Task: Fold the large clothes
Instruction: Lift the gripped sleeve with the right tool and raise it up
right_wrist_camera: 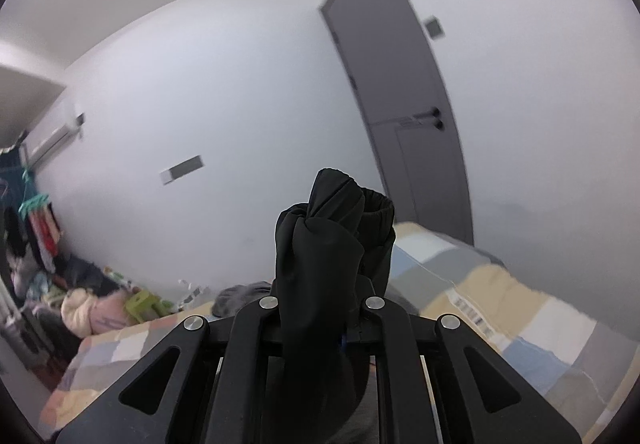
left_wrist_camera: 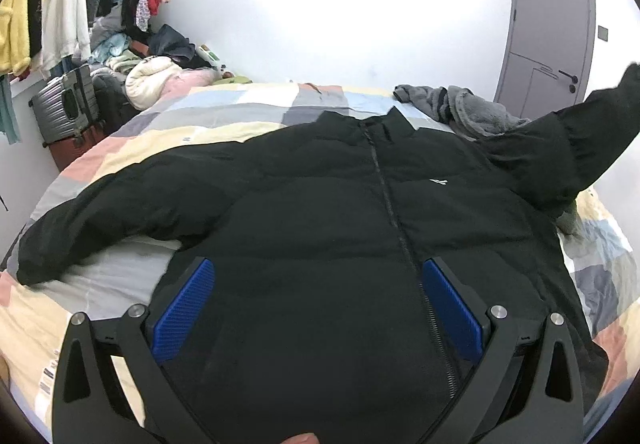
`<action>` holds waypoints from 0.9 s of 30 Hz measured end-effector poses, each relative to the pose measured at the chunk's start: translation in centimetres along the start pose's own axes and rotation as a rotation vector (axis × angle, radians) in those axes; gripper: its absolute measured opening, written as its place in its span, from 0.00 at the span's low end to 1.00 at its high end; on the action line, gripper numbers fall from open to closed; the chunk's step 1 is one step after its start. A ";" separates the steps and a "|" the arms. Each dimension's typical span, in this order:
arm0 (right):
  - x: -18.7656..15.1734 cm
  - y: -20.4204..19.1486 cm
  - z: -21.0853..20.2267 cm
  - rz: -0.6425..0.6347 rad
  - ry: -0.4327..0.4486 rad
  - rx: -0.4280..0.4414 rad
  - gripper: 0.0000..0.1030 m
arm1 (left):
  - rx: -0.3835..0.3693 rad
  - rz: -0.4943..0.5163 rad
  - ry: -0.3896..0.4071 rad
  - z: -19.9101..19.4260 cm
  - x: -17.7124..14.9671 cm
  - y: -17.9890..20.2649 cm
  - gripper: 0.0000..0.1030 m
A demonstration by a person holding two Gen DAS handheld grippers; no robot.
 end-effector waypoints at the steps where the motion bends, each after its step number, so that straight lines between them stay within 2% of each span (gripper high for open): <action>1: 0.3 -1.7 -0.4 -0.022 0.009 0.011 0.09 | 0.006 0.003 0.002 0.0 0.1 -0.7 1.00; 7: 0.3 -13.0 -2.3 -0.161 0.055 0.098 0.09 | 0.035 0.052 0.011 -0.2 0.2 -2.9 1.00; 11: -2.1 -20.9 -3.2 -0.244 0.064 0.216 0.10 | 0.017 0.022 0.034 -1.1 0.6 -4.0 1.00; 14: -4.5 -25.4 -3.2 -0.248 0.029 0.294 0.11 | 0.009 0.018 0.053 -1.7 1.0 -4.7 1.00; 21: -14.1 -38.3 -4.0 -0.309 -0.086 0.501 0.13 | 0.042 -0.019 0.060 -2.4 0.8 -7.4 1.00; 25: -20.6 -44.7 -5.1 -0.317 -0.205 0.617 0.13 | 0.048 -0.075 0.066 -2.4 0.8 -9.5 1.00; 26: -23.1 -45.8 -4.7 -0.292 -0.260 0.650 0.14 | 0.043 -0.092 0.067 -2.5 0.7 -9.9 1.00; 27: -24.1 -46.6 -4.9 -0.284 -0.286 0.663 0.14 | 0.042 -0.111 0.065 -2.4 0.6 -10.5 1.00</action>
Point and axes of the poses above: each gripper's, at about its wrist camera, not at the fingertips, and z roughly the way its jaws point, y to its right, x to its top, the point moved 7 cm from there along z, roughly the way its jaws point, and after that the axes turned 8 degrees about y, right-handed, at the moved point
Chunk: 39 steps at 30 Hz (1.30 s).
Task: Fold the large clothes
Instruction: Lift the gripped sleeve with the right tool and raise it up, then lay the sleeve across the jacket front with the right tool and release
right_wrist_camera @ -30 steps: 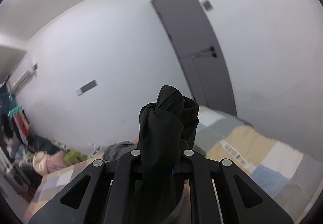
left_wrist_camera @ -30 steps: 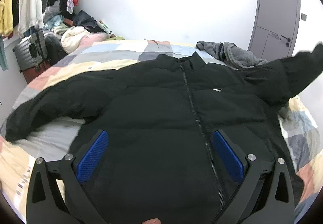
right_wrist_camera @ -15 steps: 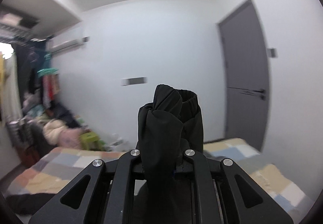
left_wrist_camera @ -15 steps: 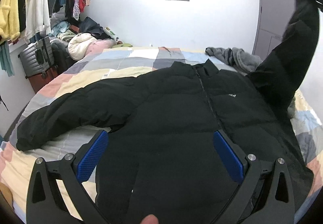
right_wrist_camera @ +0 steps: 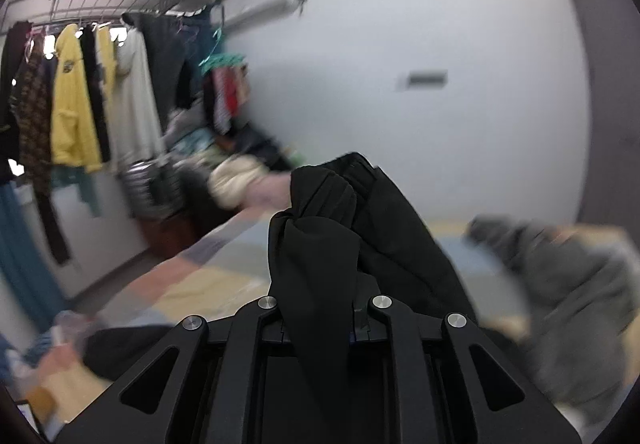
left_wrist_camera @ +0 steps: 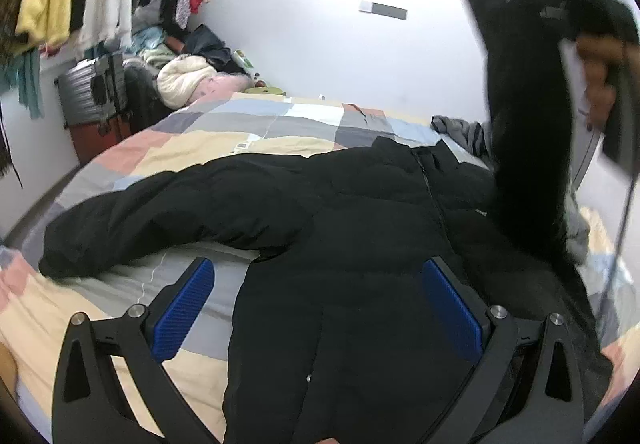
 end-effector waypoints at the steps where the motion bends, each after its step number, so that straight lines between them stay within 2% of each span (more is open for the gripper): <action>1: -1.6 -0.7 1.5 0.007 -0.028 0.016 0.14 | 0.002 -0.012 -0.001 0.1 0.0 -0.4 1.00; 4: -5.2 -3.1 5.8 0.004 -0.096 0.057 0.14 | 0.009 -0.038 -0.007 0.2 -0.2 -1.6 1.00; 10: -13.3 -6.2 10.5 -0.023 -0.231 0.115 0.15 | 0.013 -0.112 -0.013 0.6 -0.7 -4.1 1.00; 14: -17.7 -6.6 11.8 -0.018 -0.319 0.149 0.16 | 0.017 -0.123 -0.016 1.0 -0.9 -4.6 1.00; 17: -20.6 -6.6 12.4 -0.071 -0.373 0.146 0.16 | 0.020 -0.124 -0.028 1.4 -1.2 -4.8 1.00; 20: -21.9 -6.3 12.3 -0.106 -0.397 0.139 0.17 | 0.016 -0.119 -0.031 1.4 -1.4 -4.7 1.00; 22: -21.9 -6.3 12.2 -0.091 -0.396 0.148 0.24 | 0.017 -0.114 -0.033 1.5 -1.5 -4.6 1.00; 24: -21.6 -6.6 12.1 -0.060 -0.387 0.180 0.40 | 0.017 -0.111 -0.036 1.6 -1.5 -4.6 1.00; 25: -21.2 -6.9 11.8 -0.043 -0.379 0.206 0.58 | 0.017 -0.111 -0.039 1.7 -1.6 -4.5 1.00; 26: -20.5 -7.4 11.4 -0.038 -0.364 0.227 0.66 | 0.016 -0.111 -0.041 1.8 -1.6 -4.4 1.00; 29: -18.0 -8.6 10.1 -0.073 -0.323 0.266 0.66 | 0.010 -0.103 -0.035 1.7 -1.5 -3.9 1.00; 33: -14.8 -8.1 7.9 -0.104 -0.271 0.251 0.66 | 0.007 -0.084 -0.026 1.3 -1.5 -3.1 1.00; 39: -9.5 -3.0 3.2 -0.147 -0.163 0.151 0.66 | -0.016 -0.078 -0.001 0.6 -1.2 -1.5 1.00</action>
Point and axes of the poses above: each gripper's, at about its wrist camera, not at the fingertips, and z roughly the way its jaws point, y to its right, x to its top, the point moved 7 cm from there along z, roughly the way its jaws point, and after that the axes turned 8 degrees about y, right-handed, at the moved point
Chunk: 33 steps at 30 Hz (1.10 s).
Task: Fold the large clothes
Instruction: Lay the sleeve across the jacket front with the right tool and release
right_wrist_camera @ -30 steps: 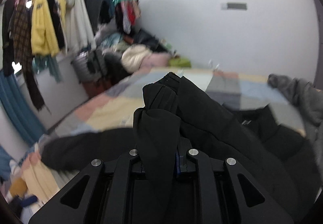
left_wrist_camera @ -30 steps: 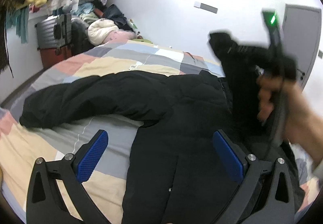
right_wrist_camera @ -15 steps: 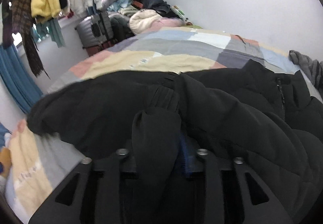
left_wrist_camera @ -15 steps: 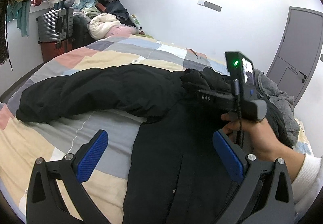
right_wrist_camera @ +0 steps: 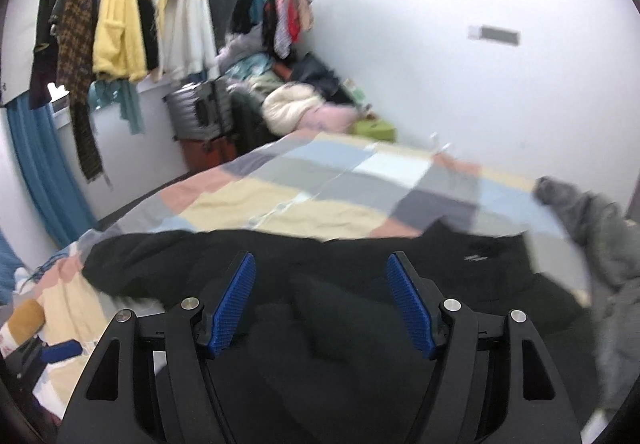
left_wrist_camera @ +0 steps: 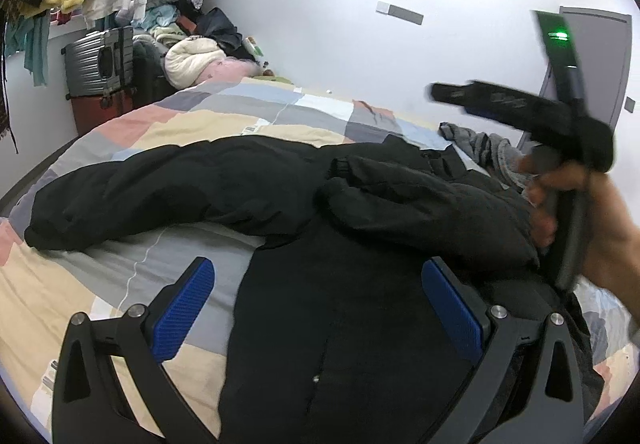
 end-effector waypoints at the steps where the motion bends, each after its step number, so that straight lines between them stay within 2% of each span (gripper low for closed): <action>1: 0.4 1.3 -1.4 0.000 0.014 -0.027 0.66 | -0.006 0.001 0.006 -0.1 0.0 0.4 1.00; 5: 0.9 6.1 -6.5 0.002 0.065 -0.125 0.66 | -0.033 0.013 0.024 -0.7 0.0 2.1 1.00; 8: -0.2 9.2 -9.3 0.030 0.068 -0.171 0.66 | -0.048 0.021 0.041 -1.1 0.0 3.4 1.00; 11: -2.3 12.3 -11.7 0.041 0.054 -0.234 0.66 | -0.064 0.023 0.045 -1.2 -0.2 4.4 1.00; 15: -7.0 15.7 -13.3 0.045 -0.009 -0.294 0.66 | -0.083 0.018 0.037 -0.8 -0.6 5.7 1.00; 21: -15.6 19.7 -13.3 0.153 -0.123 -0.306 0.65 | -0.108 0.015 0.030 0.0 -1.2 7.1 1.00; 23: -17.7 20.4 -12.6 0.142 -0.172 -0.305 0.65 | -0.097 0.020 0.021 0.3 -1.4 7.4 1.00; 27: -20.2 21.0 -11.2 0.128 -0.248 -0.313 0.64 | -0.079 0.020 0.000 1.1 -1.7 7.6 1.00; 30: -20.6 21.0 -10.2 0.097 -0.253 -0.343 0.64 | -0.056 0.039 -0.017 1.5 -2.2 7.6 1.00; 33: -20.9 20.6 -9.1 0.063 -0.255 -0.352 0.55 | -0.058 0.032 -0.023 1.6 -2.5 7.7 1.00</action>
Point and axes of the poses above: each gripper's, at about its wrist camera, not at the fingertips, and z roughly the way its jaws point, y to its right, x to its top, the point moved 7 cm from there along z, roughly the way its jaws point, and after that the axes turned 8 degrees about y, right-handed, at the moved point
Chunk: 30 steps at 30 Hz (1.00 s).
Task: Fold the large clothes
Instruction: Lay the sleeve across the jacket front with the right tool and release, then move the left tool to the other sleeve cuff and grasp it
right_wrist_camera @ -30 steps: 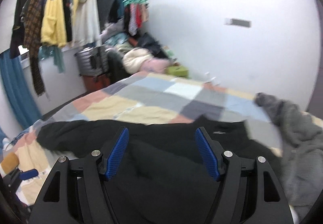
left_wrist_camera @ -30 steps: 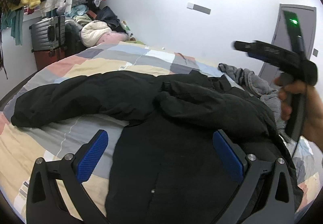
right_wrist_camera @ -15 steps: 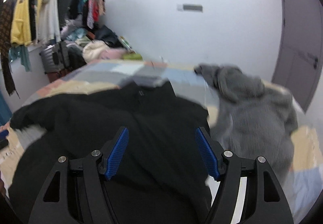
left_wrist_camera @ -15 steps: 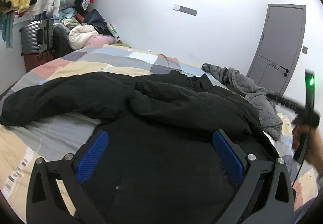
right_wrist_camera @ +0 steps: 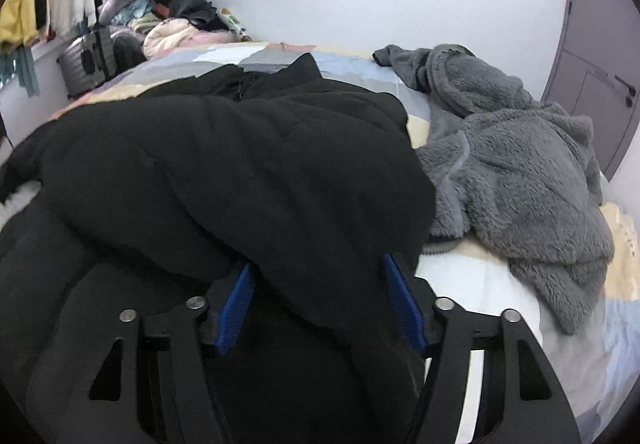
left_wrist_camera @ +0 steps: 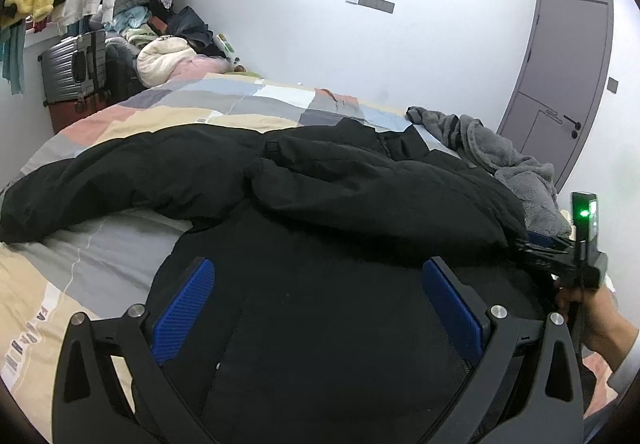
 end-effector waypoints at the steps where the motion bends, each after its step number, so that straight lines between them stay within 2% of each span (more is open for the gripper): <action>1: 0.1 -0.2 0.2 -0.012 0.007 -0.006 0.49 | 0.003 0.002 0.001 0.0 0.0 0.0 1.00; 5: 1.5 -0.2 -0.1 -0.007 0.065 -0.019 0.27 | 0.013 0.003 0.003 0.1 -0.1 -0.1 1.00; 7: 2.3 0.2 -0.3 0.010 0.090 -0.017 0.23 | 0.013 0.001 0.002 0.1 -0.1 -0.1 1.00; 16: 2.8 2.4 -0.2 0.092 0.120 -0.038 0.22 | 0.022 0.014 0.003 0.3 -0.1 0.2 1.00; 20: 2.0 3.1 0.3 0.094 0.096 -0.067 0.22 | 0.015 0.015 0.005 0.2 0.0 0.3 1.00; 30: 1.0 3.9 -1.4 0.189 0.067 -0.018 0.24 | 0.008 0.035 0.029 -1.7 0.4 1.1 1.00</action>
Point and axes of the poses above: each gripper's, at about its wrist camera, not at the fingertips, and z roughly the way its jaws point, y to its right, x to its top, the point moved 7 cm from there along z, roughly the way its jaws point, and after that the axes turned 8 degrees about y, right-handed, at the moved point
